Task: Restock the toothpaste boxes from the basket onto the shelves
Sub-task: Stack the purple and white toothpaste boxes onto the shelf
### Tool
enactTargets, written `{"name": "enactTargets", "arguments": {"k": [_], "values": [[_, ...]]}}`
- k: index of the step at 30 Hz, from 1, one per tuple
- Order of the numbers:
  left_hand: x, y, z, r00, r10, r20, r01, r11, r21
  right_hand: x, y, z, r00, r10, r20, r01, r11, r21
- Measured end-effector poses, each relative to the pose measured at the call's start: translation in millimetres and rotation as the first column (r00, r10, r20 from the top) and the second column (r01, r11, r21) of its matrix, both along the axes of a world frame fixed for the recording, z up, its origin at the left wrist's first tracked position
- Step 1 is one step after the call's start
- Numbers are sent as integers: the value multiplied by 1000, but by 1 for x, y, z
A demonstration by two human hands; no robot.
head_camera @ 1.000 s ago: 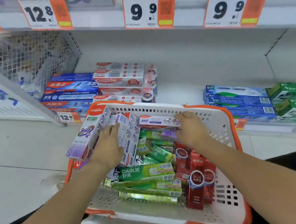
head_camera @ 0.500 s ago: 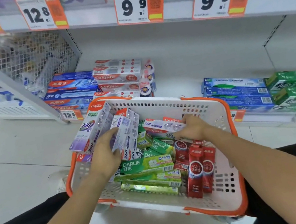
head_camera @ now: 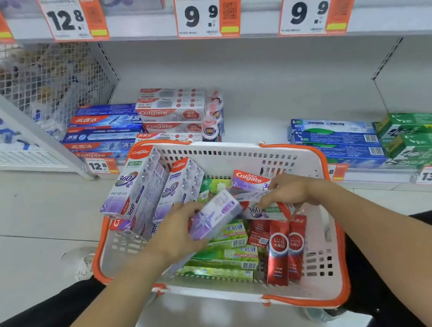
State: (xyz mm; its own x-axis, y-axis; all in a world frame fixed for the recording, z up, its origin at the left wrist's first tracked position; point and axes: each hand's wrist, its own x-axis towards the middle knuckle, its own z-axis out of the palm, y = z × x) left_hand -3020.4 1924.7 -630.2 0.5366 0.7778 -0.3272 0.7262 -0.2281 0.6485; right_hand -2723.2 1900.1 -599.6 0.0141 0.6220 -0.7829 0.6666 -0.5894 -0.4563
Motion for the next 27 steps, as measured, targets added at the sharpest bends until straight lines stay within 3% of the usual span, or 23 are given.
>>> {"name": "enactTargets", "arguments": {"k": [3, 5, 11, 15, 18, 21, 24, 27], "values": [[0, -8, -12, 945, -200, -259, 193, 980, -52, 10, 4, 14, 996, -70, -54, 69, 998, -8], [0, -6, -14, 909, -228, -349, 210, 974, -89, 14, 5, 23, 992, -108, -66, 109, 994, 16], [-7, 6, -11, 917, -185, -353, 150, 981, -126, 22, 7, 38, 981, -195, -14, 195, 969, 154], [-3, 4, -12, 953, -125, -276, 89, 986, -139, 27, 9, 42, 970, -237, -63, 245, 948, 204], [8, 2, -10, 970, -32, -241, 4, 993, -116, 30, 10, 45, 936, -280, -211, 324, 922, 214], [17, 1, -6, 987, 156, -30, -159, 962, -220, 31, 11, 47, 876, -284, -390, 368, 916, 161], [24, 3, 8, 818, 469, 334, -248, 811, -530, 24, 10, 49, 820, -271, -504, 360, 929, 86], [30, 9, 19, 636, 640, 431, -222, 686, -693, 12, 9, 46, 784, -265, -561, 341, 939, 33]]}}
